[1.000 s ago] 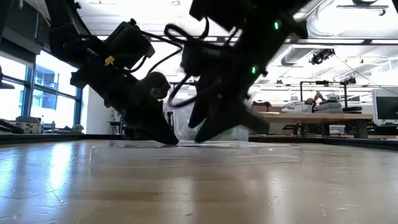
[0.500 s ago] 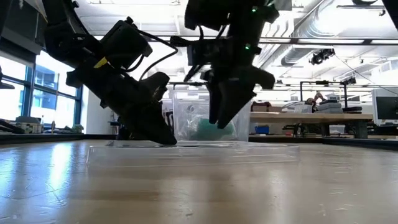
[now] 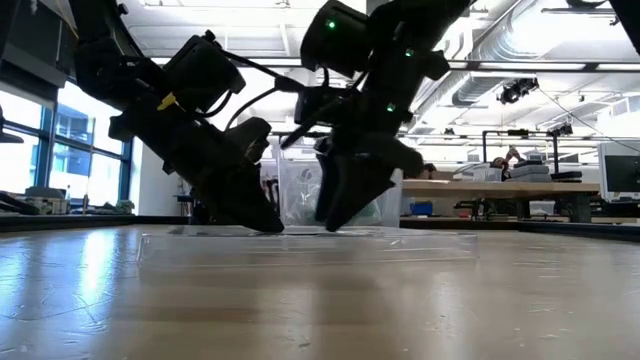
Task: Roll bandage
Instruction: Close the transparent bin
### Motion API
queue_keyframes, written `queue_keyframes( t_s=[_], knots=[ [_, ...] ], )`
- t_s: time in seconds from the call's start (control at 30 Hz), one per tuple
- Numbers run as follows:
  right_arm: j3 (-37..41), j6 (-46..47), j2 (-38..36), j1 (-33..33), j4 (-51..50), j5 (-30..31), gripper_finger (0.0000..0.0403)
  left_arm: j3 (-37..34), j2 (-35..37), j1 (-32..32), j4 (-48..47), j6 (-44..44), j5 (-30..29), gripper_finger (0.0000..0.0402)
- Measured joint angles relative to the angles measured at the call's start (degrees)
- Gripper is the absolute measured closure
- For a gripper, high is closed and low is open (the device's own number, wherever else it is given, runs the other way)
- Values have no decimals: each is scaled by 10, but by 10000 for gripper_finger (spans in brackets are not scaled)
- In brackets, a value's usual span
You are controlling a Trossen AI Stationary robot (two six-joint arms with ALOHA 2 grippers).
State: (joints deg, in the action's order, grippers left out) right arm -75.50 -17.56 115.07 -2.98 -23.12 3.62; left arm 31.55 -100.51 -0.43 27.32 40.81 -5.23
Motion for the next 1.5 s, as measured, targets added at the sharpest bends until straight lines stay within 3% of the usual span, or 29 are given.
queue_keyframes(
  t_s=[0.17, 0.5, 0.67, 0.93, 1.13, 1.33, 1.5],
  knots=[
    [17, -27, 3, -12, 88, 76, 181, 0, 0, 0, 0, 11, -1, 401],
    [100, -64, 5, -84, 260, 153, 181, 0, 0, 0, 1, 26, -14, 401],
    [108, -76, 5, -85, 267, 215, 181, 0, 0, 0, 7, 35, -16, 401],
    [107, -73, 4, -60, 238, 184, 181, -1, 4, -5, 21, 33, -31, 401],
    [106, -74, 4, -61, 230, 199, 181, 0, 79, -5, 62, -10, -29, 401],
    [106, -84, 4, -63, 225, 208, 181, -1, 115, -12, -76, -12, -38, 401],
    [100, -82, 5, -72, 229, 207, 181, 1, 66, -29, -101, -9, -92, 401]
  ],
)
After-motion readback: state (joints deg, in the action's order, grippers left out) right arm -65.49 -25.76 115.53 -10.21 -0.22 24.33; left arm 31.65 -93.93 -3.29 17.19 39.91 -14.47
